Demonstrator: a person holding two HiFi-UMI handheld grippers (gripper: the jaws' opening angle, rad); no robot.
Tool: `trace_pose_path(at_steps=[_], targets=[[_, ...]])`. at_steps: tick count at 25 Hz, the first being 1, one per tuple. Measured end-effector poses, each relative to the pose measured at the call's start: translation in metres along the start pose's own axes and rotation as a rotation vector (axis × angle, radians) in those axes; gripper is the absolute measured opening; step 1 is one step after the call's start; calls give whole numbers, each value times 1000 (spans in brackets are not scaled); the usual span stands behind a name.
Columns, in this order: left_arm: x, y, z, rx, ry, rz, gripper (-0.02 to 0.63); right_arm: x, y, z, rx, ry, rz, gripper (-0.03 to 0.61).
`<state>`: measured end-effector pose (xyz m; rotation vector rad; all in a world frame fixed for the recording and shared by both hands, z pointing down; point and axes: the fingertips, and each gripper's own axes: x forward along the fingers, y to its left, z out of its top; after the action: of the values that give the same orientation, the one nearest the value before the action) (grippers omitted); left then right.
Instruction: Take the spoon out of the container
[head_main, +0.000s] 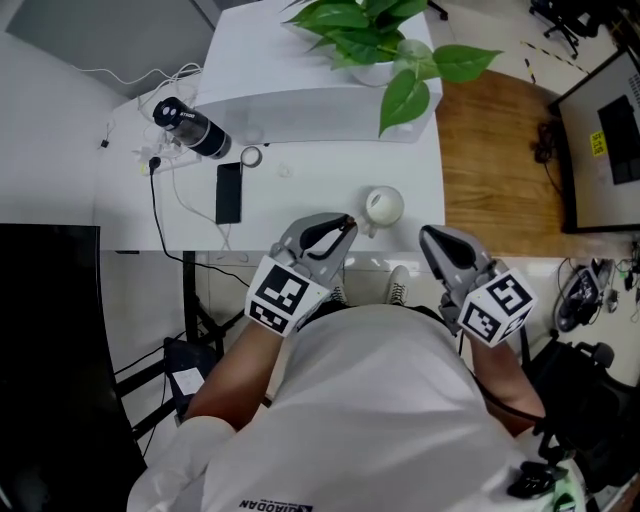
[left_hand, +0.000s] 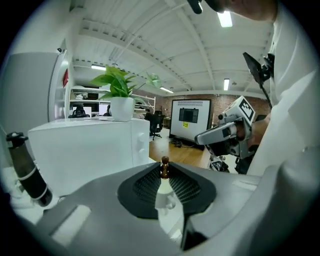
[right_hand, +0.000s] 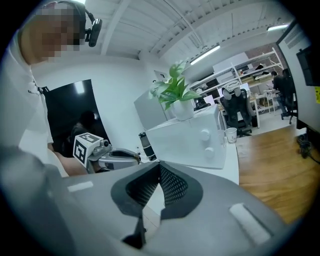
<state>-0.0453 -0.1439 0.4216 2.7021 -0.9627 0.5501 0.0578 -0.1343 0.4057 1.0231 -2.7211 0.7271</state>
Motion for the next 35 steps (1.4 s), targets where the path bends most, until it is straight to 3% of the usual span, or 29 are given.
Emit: trace_pose_path(at_steps=[10, 21, 35], targets=[[-30, 15, 8, -199, -125, -2, 54, 5, 1, 4, -15, -5, 0, 6], [-29, 13, 11, -199, -142, -38, 54, 6, -1, 5, -4, -12, -38, 6], [-55, 20, 7, -169, -165, -163, 54, 0, 33, -7, 33, -70, -197, 6]])
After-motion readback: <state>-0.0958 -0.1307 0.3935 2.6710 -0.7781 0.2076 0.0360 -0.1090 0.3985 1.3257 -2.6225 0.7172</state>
